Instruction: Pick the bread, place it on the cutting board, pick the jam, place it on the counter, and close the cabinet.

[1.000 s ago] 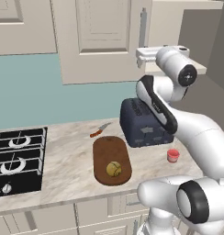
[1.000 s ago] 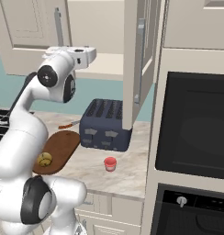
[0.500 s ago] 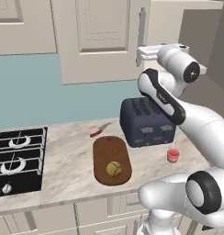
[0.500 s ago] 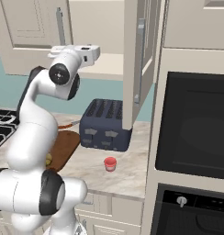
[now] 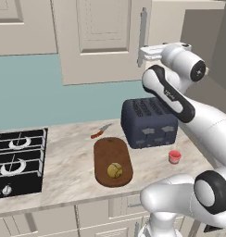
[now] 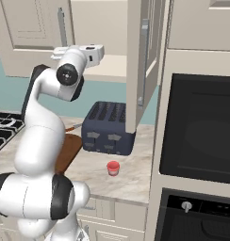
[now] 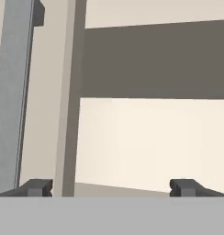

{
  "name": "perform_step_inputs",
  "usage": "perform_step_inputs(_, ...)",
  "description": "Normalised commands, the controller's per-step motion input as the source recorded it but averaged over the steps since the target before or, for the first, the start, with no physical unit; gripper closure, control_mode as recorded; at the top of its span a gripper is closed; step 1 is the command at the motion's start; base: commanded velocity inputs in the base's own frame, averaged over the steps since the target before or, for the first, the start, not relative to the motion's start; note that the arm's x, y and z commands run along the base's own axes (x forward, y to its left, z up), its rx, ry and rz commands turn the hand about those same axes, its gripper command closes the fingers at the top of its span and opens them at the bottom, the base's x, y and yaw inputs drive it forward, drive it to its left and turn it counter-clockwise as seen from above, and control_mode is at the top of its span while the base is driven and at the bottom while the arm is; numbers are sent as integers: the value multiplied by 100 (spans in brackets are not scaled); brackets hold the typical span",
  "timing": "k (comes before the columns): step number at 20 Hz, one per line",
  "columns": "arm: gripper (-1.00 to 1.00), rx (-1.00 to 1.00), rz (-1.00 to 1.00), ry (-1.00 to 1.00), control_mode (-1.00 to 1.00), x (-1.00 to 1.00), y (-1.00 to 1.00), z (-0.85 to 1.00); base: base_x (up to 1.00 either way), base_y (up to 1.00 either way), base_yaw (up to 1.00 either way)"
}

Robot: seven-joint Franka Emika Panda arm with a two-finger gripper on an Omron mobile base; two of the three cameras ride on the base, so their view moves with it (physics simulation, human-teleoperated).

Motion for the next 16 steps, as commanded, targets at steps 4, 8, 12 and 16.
perform_step_inputs(4,-100,0,0,0,-100,1,3,0,0,0,0)
perform_step_inputs(8,-100,0,0,0,-100,-22,0,0,0,0,0)
perform_step_inputs(12,-100,0,0,0,-100,-46,0,0,0,0,0)
perform_step_inputs(16,-100,0,0,0,-100,-41,0,0,0,0,0)
